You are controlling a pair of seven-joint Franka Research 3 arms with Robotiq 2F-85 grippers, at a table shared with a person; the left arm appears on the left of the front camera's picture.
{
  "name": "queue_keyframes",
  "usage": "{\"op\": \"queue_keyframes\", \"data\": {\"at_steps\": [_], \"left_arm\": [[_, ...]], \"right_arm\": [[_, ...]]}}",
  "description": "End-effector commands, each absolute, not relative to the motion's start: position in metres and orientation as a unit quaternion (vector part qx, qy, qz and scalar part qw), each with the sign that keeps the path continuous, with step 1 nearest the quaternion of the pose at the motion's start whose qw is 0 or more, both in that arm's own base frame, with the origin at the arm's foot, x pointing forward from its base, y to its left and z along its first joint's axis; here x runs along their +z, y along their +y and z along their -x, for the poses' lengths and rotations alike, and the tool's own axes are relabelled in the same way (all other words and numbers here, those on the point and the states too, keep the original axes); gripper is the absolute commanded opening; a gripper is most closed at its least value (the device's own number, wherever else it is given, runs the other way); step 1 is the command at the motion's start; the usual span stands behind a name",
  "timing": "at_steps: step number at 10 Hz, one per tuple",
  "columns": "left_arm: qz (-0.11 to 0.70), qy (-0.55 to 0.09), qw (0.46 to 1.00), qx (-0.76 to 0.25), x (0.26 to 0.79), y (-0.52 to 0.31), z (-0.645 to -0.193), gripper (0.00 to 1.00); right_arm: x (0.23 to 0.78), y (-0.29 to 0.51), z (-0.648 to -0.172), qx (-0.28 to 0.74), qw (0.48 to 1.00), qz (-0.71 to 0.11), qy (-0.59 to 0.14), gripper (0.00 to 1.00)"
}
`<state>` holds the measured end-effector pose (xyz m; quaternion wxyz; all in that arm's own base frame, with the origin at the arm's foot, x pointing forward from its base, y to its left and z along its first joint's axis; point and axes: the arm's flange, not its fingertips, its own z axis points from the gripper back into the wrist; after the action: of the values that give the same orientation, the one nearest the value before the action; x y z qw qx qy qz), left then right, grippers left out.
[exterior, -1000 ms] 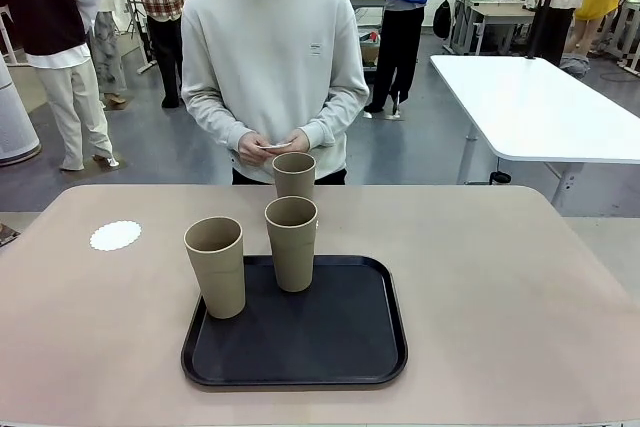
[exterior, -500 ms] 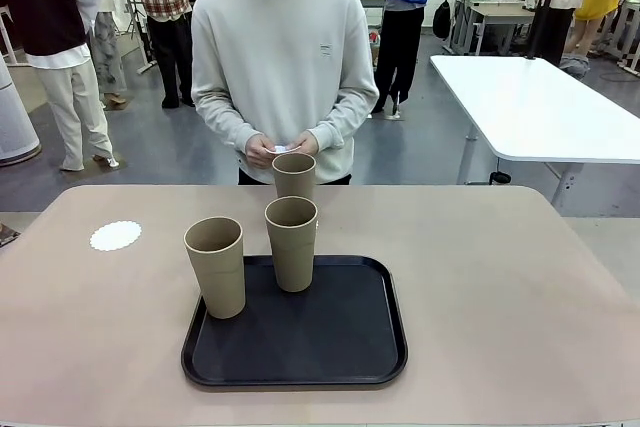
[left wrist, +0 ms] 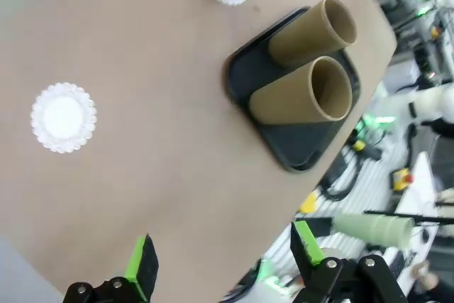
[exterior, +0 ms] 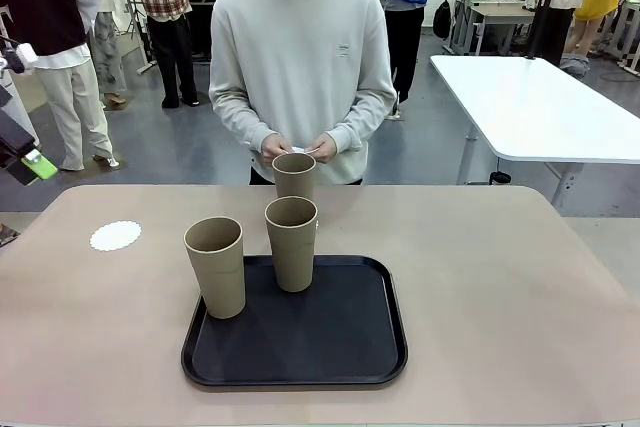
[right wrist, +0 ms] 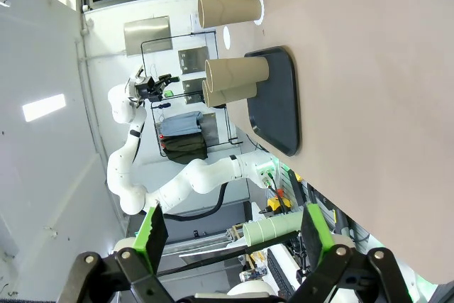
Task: Place coasters on the table and set cups on them.
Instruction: Take one Reusable plastic cup from the Flat Tray and place it on a coaster set by the human.
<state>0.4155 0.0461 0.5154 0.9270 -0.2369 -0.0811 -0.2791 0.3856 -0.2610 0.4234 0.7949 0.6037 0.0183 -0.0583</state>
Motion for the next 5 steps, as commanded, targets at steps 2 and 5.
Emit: {"op": "queue_keyframes", "data": {"at_steps": [2,5], "left_arm": [[0.141,-0.105,0.915,-0.362,0.5,0.031,-0.407,1.0],[0.162,-0.089,0.892,-0.413,0.497,0.019,-0.397,1.0]], "right_arm": [[0.424,-0.261,-0.384,-0.058,0.796,-0.602,0.021,1.0],[0.424,-0.261,-0.384,-0.058,0.796,-0.602,0.021,1.0]]}}
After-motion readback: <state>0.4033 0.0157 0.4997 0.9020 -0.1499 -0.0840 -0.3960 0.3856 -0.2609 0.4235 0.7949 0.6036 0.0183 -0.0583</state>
